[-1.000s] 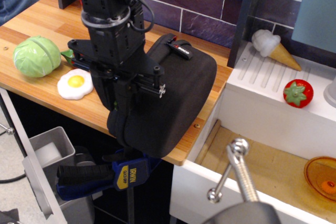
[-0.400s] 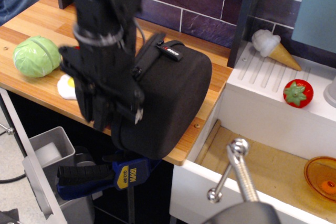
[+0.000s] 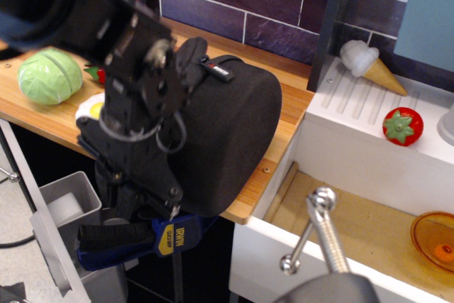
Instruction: Zip zipper bag
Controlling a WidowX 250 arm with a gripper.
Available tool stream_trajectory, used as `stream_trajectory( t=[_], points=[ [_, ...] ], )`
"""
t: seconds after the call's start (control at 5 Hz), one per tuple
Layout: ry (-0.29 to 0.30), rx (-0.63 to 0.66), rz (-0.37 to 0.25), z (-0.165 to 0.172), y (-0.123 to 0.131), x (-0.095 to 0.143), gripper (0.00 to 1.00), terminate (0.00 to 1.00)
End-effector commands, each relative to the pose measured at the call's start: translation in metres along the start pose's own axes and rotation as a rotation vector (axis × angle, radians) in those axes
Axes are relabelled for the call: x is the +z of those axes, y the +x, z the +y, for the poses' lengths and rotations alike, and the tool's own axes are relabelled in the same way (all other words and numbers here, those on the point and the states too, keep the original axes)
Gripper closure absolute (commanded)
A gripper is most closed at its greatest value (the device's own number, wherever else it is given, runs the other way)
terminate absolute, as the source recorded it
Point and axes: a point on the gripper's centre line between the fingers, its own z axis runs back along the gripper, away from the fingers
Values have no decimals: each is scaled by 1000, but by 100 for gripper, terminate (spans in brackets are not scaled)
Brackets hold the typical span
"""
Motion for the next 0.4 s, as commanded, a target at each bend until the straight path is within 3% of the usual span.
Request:
stream_trajectory(
  t=[0.0,0.2],
  points=[
    [-7,39,-7,40,-8,-39,100,0],
    [-14,26,-40,41,-5,-44,100,0]
  ],
)
